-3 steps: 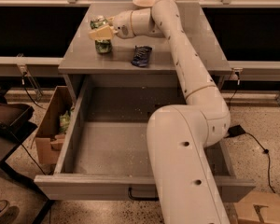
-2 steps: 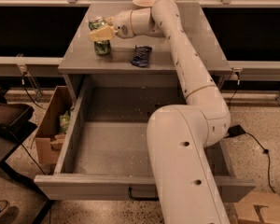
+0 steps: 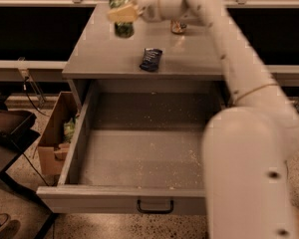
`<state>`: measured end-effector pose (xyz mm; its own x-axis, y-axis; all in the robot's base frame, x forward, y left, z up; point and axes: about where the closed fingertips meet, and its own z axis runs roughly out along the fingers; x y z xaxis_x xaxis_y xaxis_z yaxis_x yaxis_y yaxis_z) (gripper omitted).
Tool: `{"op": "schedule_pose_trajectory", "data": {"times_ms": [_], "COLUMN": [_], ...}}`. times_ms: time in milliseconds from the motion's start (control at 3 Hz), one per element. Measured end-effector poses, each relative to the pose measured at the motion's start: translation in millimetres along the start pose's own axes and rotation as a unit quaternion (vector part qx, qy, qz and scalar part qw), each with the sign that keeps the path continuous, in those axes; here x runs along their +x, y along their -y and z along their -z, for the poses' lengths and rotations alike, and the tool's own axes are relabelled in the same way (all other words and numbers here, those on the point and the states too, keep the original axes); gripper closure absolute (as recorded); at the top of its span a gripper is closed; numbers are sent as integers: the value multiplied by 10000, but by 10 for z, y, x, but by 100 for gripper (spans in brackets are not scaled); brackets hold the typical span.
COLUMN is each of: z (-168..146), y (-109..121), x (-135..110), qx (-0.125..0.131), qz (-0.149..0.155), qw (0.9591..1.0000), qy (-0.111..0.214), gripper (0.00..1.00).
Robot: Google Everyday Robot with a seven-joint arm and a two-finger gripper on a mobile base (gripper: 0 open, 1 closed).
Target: Place green can into top drawer
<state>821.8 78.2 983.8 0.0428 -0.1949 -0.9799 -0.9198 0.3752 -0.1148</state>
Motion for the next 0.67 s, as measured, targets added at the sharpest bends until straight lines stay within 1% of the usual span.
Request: {"op": "schedule_pose_trajectory", "data": {"times_ms": [333, 667], "z": [883, 1639], "y": [-82, -975], "x": [-890, -2157], "qx": [850, 1233], "qz": [48, -87], "qw": [9951, 9824], "qy": [494, 1402], "gripper": [100, 100]}}
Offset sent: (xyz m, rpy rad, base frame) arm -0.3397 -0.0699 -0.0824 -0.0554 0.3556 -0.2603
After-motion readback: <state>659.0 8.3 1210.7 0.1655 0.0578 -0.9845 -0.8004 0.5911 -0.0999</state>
